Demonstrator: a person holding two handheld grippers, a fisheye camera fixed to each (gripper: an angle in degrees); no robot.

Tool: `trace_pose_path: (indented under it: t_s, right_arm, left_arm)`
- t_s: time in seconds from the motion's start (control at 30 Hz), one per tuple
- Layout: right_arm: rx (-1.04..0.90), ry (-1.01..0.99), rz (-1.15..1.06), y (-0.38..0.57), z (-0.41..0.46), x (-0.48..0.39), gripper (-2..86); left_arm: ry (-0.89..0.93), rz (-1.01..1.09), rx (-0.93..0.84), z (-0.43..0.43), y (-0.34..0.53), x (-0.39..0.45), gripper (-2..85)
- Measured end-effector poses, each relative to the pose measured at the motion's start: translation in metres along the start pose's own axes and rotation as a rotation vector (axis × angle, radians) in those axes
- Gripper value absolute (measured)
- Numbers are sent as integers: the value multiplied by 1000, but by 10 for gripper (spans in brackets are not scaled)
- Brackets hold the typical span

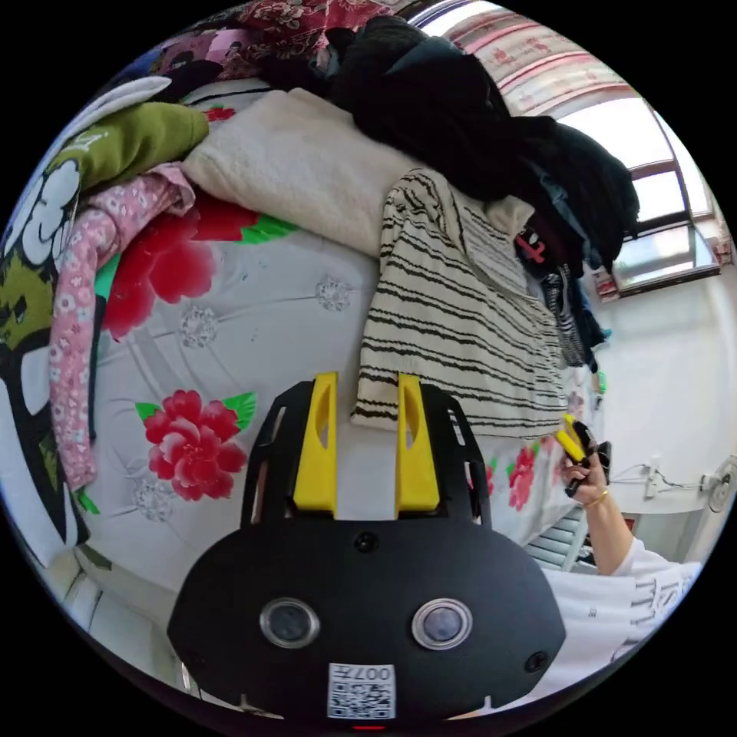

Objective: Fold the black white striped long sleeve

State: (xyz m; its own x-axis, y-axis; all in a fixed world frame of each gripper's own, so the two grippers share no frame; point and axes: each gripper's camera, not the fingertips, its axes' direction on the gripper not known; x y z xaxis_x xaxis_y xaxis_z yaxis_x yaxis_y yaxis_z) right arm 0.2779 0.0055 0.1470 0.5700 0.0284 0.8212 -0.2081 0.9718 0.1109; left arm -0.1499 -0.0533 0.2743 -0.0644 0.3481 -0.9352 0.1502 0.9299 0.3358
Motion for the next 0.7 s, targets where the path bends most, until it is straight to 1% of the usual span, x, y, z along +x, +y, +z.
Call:
trace_pose_path:
  t_s: [0.03, 0.07, 0.1, 0.2, 0.27, 0.33, 0.43, 0.5, 0.53, 0.57, 0.6, 0.63, 0.7]
  right_arm:
    - [10, -6, 25, -3, 6, -1, 49]
    - [7, -11, 47, -4, 10, -1, 38]
    - [6, -11, 57, -4, 10, -1, 33]
    - [52, -62, 47, 11, -16, -1, 12]
    - [84, -93, 18, 38, -53, 5, 4]
    - [83, -81, 5, 66, -81, 14, 1]
    - [75, 14, 25, 117, -117, 36, -1]
    - [58, 56, 68, 142, -131, 54, -1]
    - [55, 61, 98, 154, -139, 65, 0]
    - [61, 40, 125, 164, -144, 74, 0]
    - [65, 23, 139, 167, -145, 78, 0]
    - [73, -14, 157, 172, -145, 82, 1]
    - [67, -21, 148, 176, -140, 79, 3]
  left_arm:
    - [-30, 21, 4, 3, -2, 6, 50]
    - [-34, 79, -30, 14, -7, 17, 8]
    - [-35, 97, -41, 21, -9, 23, 1]
    - [14, 95, -78, 25, -8, 24, -7]
    - [33, 125, -69, 18, 6, 26, -8]
    - [43, 153, -78, 8, 30, 27, -9]
    - [76, 157, -135, -2, 88, 26, -7]
    - [89, 128, -167, 1, 133, 22, 1]
    - [85, 117, -161, 3, 142, 21, 5]
    - [78, 85, -156, 8, 156, 18, 26]
    - [87, 59, -153, 14, 164, 17, 60]
    - [98, 54, -150, 17, 165, 18, 68]
    - [93, 68, -135, 26, 160, 30, 101]
